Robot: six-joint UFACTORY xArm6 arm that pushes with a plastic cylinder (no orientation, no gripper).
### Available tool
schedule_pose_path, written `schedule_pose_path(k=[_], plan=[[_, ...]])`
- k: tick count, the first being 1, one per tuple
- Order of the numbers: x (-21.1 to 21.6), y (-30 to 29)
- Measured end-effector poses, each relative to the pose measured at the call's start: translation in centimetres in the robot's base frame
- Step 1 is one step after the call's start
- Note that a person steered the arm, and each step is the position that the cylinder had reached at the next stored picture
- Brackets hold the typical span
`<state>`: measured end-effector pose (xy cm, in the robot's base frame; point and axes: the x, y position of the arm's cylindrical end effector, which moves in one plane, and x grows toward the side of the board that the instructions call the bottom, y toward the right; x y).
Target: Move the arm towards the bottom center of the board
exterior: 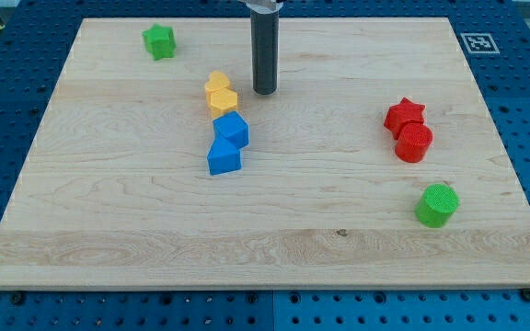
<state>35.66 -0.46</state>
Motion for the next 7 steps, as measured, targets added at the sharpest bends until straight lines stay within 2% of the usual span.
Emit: schedule_pose_path(k=[1,2,3,5,6,7], plan=[[3.4,0.6],[3.5,0.6],[3.5,3.3],[8.8,5.4],[8.8,5.4],[11.7,5.4]])
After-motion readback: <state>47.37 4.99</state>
